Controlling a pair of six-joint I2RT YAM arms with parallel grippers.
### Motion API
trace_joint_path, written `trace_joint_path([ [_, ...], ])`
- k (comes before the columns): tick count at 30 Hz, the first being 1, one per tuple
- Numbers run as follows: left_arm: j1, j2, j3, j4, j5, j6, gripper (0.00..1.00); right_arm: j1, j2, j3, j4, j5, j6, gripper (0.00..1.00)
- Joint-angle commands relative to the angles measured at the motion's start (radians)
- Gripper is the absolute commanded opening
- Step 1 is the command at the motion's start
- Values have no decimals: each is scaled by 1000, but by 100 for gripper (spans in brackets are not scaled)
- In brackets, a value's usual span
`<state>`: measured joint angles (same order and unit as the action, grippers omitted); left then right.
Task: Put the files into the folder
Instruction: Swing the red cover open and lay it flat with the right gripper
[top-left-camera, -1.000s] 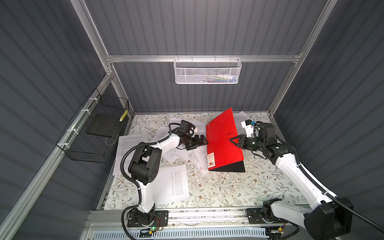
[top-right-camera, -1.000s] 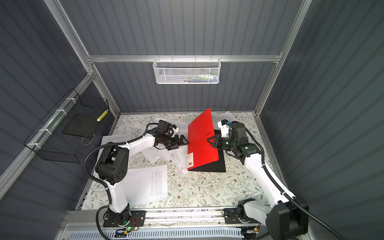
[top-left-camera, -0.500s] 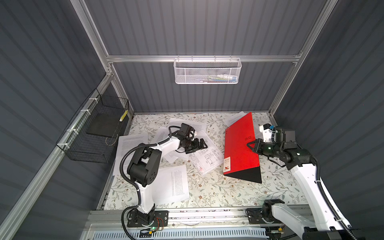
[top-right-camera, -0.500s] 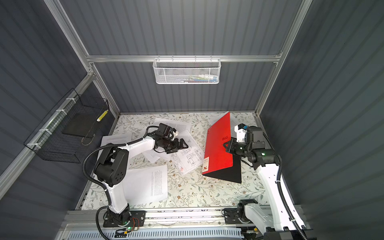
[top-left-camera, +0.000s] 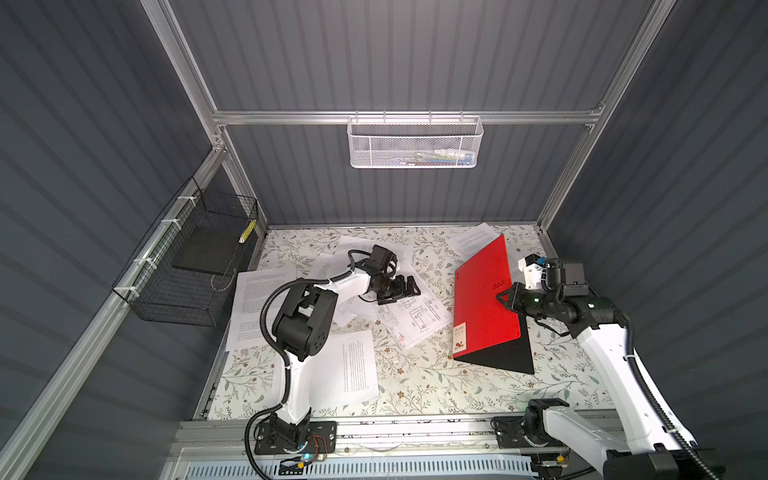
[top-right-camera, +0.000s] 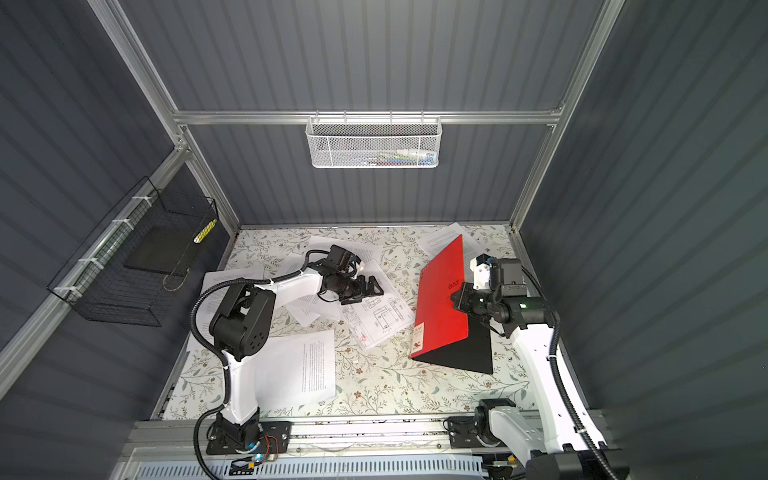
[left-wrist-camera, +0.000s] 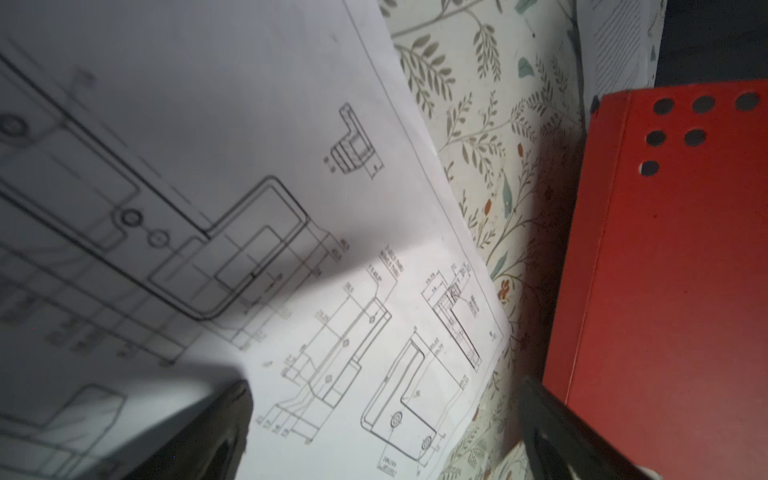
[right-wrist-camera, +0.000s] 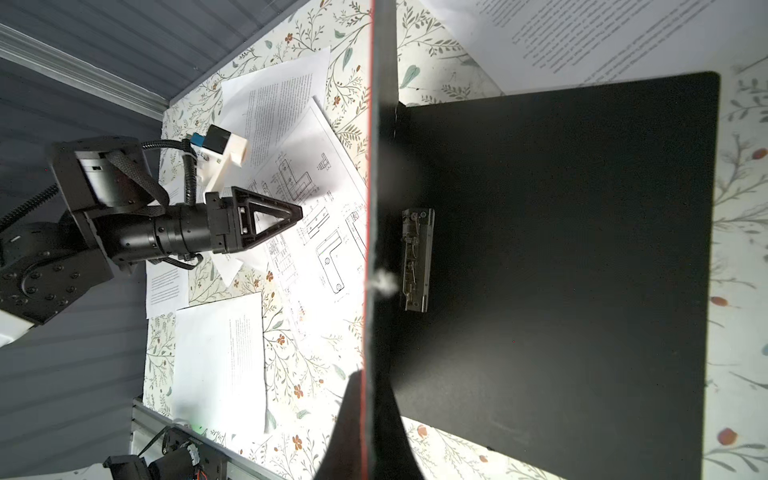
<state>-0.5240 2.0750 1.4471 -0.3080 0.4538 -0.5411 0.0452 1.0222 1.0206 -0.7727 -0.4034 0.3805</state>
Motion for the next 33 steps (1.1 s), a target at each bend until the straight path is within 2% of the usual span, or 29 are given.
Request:
trace_joint_path([
  [1, -5, 48, 54, -37, -44, 18, 100, 10, -8, -2, 44, -13, -15, 0],
  [5, 12, 101, 127, -76, -92, 33, 100, 33, 1, -4, 43, -15, -21, 0],
  [8, 20, 136, 189, -110, -96, 50, 100, 55, 8, -5, 42, -12, -22, 4],
  [10, 16, 139, 216, -129, -62, 61, 100, 66, 7, -9, 70, -55, -8, 12],
  [12, 7, 103, 198, -113, -37, 60, 100, 83, 12, 7, 83, -86, 4, 24],
  [16, 6, -38, 134, -80, 5, 29, 100, 137, 26, 55, 105, -96, 30, 41],
  [18, 7, -107, 131, -100, -14, 30, 100, 173, 47, 78, 133, -118, 47, 43],
  [21, 17, -205, 143, -177, -111, 45, 100, 255, 90, 107, 200, -132, 94, 40],
  [23, 32, -268, 141, -211, -180, 53, 100, 319, 160, 126, 267, -140, 123, 40],
  [26, 68, -364, 125, -239, -206, 54, 100, 423, 260, 147, 392, -138, 171, 41],
  [29, 109, -461, 112, -261, -233, 47, 100, 507, 393, 194, 466, -130, 165, 45],
  [33, 137, -565, 127, -321, -278, 81, 100, 531, 506, 219, 505, -160, 149, 45],
])
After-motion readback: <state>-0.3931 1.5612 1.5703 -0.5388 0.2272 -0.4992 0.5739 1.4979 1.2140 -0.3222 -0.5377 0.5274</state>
